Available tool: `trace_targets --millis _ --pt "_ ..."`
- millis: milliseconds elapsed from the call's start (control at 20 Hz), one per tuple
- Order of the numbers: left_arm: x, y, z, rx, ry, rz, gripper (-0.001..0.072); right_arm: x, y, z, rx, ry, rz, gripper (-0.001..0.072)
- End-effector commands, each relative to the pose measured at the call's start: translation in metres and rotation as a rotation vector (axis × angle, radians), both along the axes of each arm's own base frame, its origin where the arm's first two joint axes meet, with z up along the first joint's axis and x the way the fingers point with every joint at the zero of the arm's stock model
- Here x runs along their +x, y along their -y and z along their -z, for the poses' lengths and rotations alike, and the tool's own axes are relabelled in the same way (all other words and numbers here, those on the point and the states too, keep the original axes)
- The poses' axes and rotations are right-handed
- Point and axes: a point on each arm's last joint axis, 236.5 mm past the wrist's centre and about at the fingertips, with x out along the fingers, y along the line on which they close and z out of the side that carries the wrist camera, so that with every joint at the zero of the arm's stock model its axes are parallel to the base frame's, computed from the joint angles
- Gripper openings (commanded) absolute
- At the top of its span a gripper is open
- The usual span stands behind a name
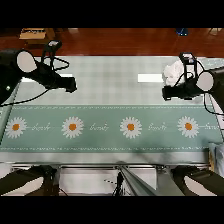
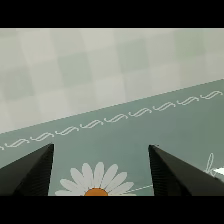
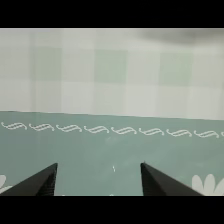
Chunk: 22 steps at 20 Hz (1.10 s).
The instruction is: Fold the shirts.
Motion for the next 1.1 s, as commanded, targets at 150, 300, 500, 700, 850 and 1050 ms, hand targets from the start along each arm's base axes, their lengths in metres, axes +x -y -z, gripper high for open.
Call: trace_targets --millis 150,300,500,700,850,1050 --pt "0.0 0.0 0.0 0.0 0.0 0.0 0.072 0.0 0.0 0.0 0.0 -0.001 -0.001 0.0596" --pt "0.0 0.0 0.0 0.0 0.0 0.0 0.072 0.0 0.0 0.0 0.0 -0.001 -0.001 0.0596" --pt "0.0 0.0 0.0 0.0 0.0 0.0 0.072 0.0 0.0 0.0 0.0 -0.001 -0.001 0.0596" --pt "0.0 0.0 0.0 0.0 0.0 0.0 0.072 0.0 0.0 0.0 0.0 -0.002 -0.001 0.0596" --pt "0.0 0.0 0.0 0.0 0.0 0.0 0.072 0.001 -0.001 0.0 0.001 0.003 -0.001 0.0596" --pt "0.007 0.002 0.0 -0.006 0.023 -0.003 0.072 0.019 0.0 -0.008 -0.006 0.087 -0.009 0.0596"
